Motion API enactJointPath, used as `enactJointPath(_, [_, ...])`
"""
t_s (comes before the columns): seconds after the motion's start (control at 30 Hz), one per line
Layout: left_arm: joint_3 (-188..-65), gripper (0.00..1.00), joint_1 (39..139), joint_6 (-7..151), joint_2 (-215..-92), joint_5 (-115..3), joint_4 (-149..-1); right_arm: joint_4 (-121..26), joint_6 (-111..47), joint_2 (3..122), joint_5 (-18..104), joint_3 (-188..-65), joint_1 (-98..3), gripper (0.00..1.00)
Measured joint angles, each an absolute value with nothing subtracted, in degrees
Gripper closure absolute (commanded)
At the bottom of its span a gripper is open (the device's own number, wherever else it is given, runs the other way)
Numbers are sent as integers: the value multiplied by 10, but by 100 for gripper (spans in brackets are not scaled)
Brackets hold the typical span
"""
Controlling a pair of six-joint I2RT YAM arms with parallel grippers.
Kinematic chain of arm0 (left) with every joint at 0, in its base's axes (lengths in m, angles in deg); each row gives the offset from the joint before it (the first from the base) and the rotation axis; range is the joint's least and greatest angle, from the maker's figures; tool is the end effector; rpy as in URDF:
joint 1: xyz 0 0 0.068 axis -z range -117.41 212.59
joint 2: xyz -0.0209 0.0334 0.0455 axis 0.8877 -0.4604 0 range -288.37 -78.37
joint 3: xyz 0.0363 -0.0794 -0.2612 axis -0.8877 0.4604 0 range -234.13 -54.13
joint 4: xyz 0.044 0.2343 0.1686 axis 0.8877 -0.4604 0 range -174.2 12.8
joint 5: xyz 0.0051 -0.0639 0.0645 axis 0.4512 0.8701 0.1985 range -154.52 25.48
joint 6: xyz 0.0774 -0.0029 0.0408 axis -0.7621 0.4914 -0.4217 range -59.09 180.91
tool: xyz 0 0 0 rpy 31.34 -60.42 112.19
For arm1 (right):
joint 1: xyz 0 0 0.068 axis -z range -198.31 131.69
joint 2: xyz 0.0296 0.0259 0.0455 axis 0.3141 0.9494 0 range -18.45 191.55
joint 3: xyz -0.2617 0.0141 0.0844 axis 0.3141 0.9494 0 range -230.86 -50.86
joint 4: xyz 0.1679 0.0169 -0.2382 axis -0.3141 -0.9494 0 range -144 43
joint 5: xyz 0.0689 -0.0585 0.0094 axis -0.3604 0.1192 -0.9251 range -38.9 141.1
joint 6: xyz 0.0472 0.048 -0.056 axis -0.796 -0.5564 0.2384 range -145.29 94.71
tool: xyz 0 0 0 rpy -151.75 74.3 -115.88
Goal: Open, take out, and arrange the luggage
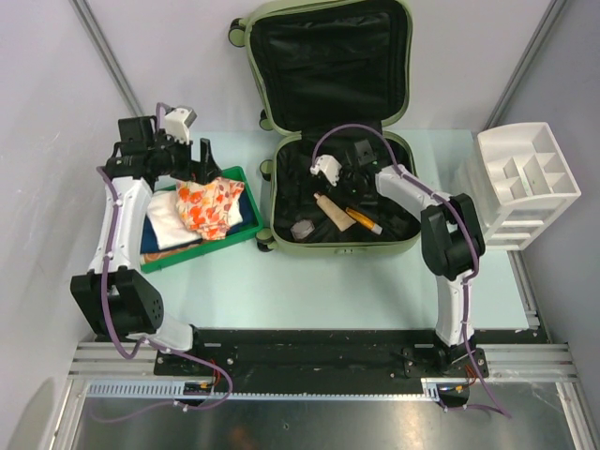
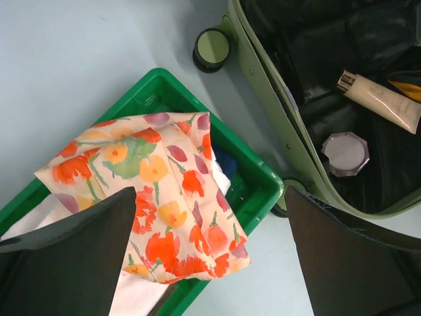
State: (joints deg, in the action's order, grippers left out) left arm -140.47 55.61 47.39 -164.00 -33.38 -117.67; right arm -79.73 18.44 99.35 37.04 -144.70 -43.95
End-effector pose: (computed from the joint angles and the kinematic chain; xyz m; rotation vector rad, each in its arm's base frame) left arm 0.3863 0.0069 0.3530 0.4052 2.1410 -0.4122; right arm 0.4463 0.2351 0.1668 -1.5134 2.0231 0.1888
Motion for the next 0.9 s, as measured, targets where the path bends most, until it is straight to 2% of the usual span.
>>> enactJointPath(0.03, [-1410,0,558,474,-1642,-332,-1176,-801,180,993,366,-1453,-437,89])
enactJointPath(0.07, [-1414,0,559,474,-1644,-332,-1176,-804,178,993,363,-1458,-435,74])
enactJointPath(0.1, [-1418,0,561,474,-1645,-331,-1176,-811,177,993,360,-1464,-434,46])
enactJointPath(0.13, [-1420,0,562,474,-1647,-329,-1176,-818,181,993,361,-1472,-433,39])
enactJointPath(0.2, [-1421,0,566,474,-1647,-328,-1176,-821,180,993,362,-1486,-430,32])
enactJointPath(0.37, [-1421,0,576,474,-1647,-328,-1176,-817,182,994,356,-1510,-418,26])
enactJointPath(0.47, [-1421,0,576,474,-1647,-328,-1176,-818,182,1004,351,-1528,-408,20])
enactJointPath(0.5, [-1421,0,576,474,-1647,-328,-1176,-819,184,1012,349,-1540,-403,13])
enactJointPath(0.6, [-1421,0,576,474,-1647,-327,-1176,-816,192,1048,333,-1586,-387,7])
enactJointPath(0.77, [-1421,0,577,474,-1647,-323,-1176,-867,221,1142,281,-1723,-349,5])
enactJointPath(0.9, [-1421,0,583,474,-1647,-324,-1176,-938,259,1192,231,-1785,-327,9])
